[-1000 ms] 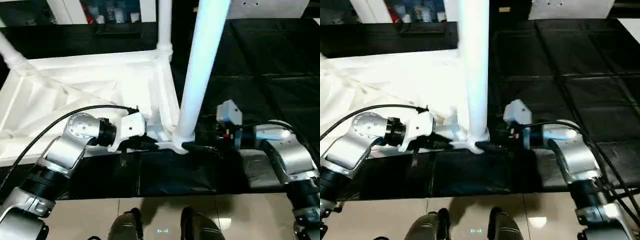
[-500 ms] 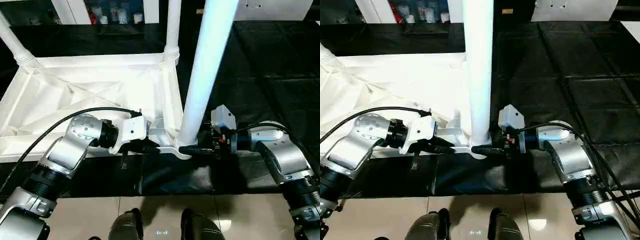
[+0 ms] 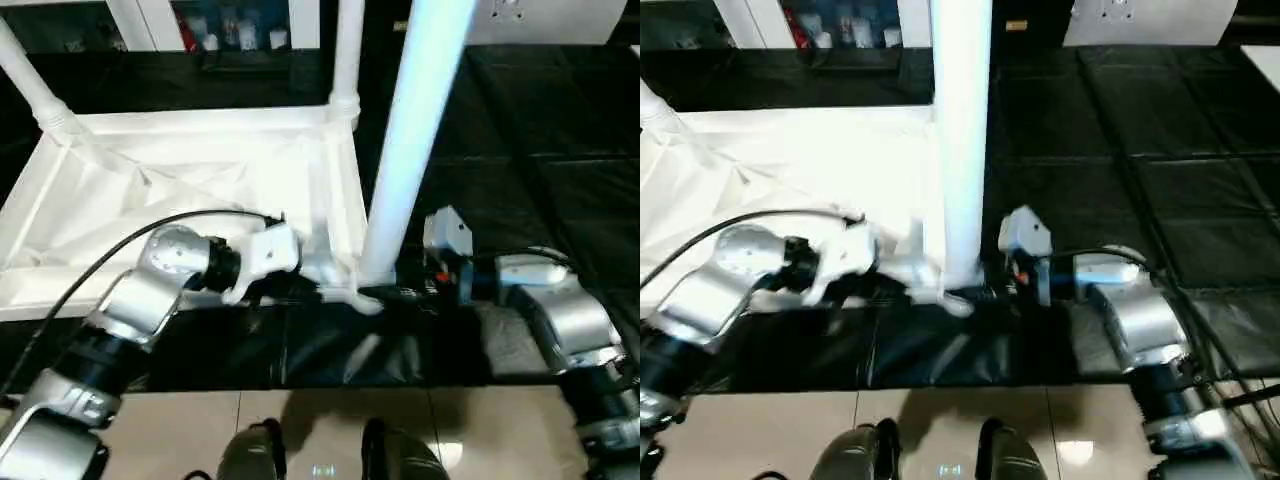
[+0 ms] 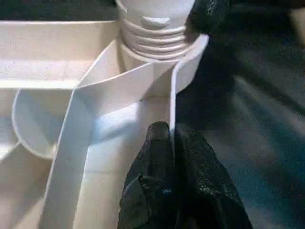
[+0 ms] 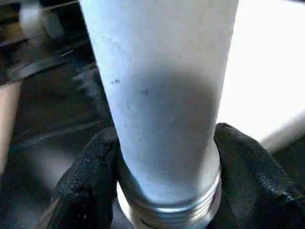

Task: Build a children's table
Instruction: Rotate leg to tighten

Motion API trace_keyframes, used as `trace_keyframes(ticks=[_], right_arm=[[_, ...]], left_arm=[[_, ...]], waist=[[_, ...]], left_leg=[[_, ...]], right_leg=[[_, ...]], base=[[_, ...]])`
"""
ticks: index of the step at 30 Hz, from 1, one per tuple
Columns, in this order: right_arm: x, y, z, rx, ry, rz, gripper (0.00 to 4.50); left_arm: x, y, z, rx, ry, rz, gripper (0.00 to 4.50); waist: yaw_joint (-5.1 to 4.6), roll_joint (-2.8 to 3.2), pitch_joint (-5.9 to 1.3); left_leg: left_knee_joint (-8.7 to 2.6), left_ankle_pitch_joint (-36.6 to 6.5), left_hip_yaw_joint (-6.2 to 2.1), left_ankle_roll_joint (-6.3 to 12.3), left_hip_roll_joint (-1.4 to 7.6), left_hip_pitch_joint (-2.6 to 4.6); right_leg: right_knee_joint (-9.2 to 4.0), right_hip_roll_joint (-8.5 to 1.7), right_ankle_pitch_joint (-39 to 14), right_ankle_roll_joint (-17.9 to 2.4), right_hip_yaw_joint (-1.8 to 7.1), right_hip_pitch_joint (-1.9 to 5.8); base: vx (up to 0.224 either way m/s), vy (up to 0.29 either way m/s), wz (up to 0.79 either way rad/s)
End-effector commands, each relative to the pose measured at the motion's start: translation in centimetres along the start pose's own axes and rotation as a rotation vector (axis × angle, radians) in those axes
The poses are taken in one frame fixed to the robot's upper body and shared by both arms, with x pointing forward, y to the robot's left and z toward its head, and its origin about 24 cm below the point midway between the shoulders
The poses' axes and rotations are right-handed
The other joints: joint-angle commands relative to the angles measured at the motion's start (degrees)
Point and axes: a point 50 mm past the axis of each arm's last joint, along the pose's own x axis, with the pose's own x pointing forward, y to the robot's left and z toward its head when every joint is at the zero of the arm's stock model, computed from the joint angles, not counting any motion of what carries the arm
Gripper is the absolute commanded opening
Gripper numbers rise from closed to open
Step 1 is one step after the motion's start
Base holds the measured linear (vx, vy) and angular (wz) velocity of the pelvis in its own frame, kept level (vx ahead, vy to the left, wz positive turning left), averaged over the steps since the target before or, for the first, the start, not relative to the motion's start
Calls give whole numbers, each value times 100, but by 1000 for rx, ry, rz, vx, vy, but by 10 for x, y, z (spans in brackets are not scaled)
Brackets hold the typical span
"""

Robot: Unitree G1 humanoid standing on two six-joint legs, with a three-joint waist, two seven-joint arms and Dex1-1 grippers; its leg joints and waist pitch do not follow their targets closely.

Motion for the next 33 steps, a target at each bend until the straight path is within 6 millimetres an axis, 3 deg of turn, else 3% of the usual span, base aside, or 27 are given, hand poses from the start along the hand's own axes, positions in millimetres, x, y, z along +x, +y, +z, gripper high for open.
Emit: trace_keyframes(ticks=[1,5,7,12,18,19,21,23,24,26,27,28,32,33], right_arm=[[21,15,-5,35,-6,-3,268],[52,21,-7,162,-52,-213,267],[63,20,-8,212,-46,-336,267],[74,12,-16,261,48,-565,267],[70,7,-15,348,-11,-658,267],[70,7,-14,345,-16,-658,302],[70,7,-14,341,-18,-654,337],[70,6,-14,346,-19,-656,343],[70,6,-14,351,-23,-655,357],[65,3,-11,327,-39,-664,380],[64,2,-10,315,-46,-666,383],[59,-1,-9,298,-59,-671,390],[41,-8,-4,261,-138,-669,428],[33,-10,-3,241,-161,-657,435]], left_arm=[[6,12,13,-32,-50,139,0],[24,26,25,-150,-61,348,0],[35,29,34,-200,-63,451,0],[49,35,58,-255,-120,615,0],[55,30,65,-216,-108,595,0],[56,28,64,-207,-100,578,0],[56,27,62,-207,-97,562,0],[57,24,60,-207,-87,543,0],[57,23,59,-206,-83,537,0],[55,20,54,-191,-81,498,0],[55,19,54,-180,-82,484,0],[54,17,51,-179,-81,454,0],[49,10,43,-164,-99,360,0],[46,8,39,-158,-97,337,0]], waist=[[-30,-51,-438],[-96,-76,-416],[-137,-57,-412],[-160,-78,-425],[-136,-70,-482],[-133,-65,-482],[-133,-57,-470],[-139,-39,-452],[-183,-60,-442],[-222,-71,-444],[-236,-34,-426],[-248,-48,-430],[-265,-39,-453],[-257,-31,-467]], left_leg=[[-385,-1408,-173,264,316,155],[-395,-1496,-193,257,292,147],[-396,-1515,-189,258,297,148],[-393,-1343,-180,359,269,116],[-368,-903,-145,658,272,86],[-369,-822,-146,709,273,71],[-371,-815,-141,749,274,75],[-383,-900,-156,744,282,59],[-398,-930,-181,699,270,5],[-395,-1008,-174,632,268,40],[-401,-1086,-163,618,266,60],[-403,-1101,-172,593,271,48],[-394,-911,-161,662,294,45],[-385,-773,-150,722,302,49]], right_leg=[[-500,-535,-3006,-906,291,325],[-543,-547,-3159,-744,286,305],[-542,-536,-3119,-766,288,282],[-538,-520,-2818,-748,291,305],[-435,-503,-1729,-1014,319,337],[-419,-502,-1588,-1071,313,351],[-422,-503,-1573,-1109,309,353],[-430,-516,-1710,-1084,302,363],[-423,-512,-1780,-1043,280,411],[-447,-513,-1900,-982,288,384],[-476,-502,-2026,-992,288,360],[-468,-515,-2047,-985,290,377],[-426,-516,-1640,-1072,316,385],[-390,-507,-1328,-1187,322,381]], base=[[0,0,0],[0,0,0],[0,0,0],[0,0,0],[0,0,0],[0,0,0],[0,0,0],[0,0,0],[0,0,0],[0,0,0],[0,0,0],[0,0,0],[0,0,0],[0,0,0]])
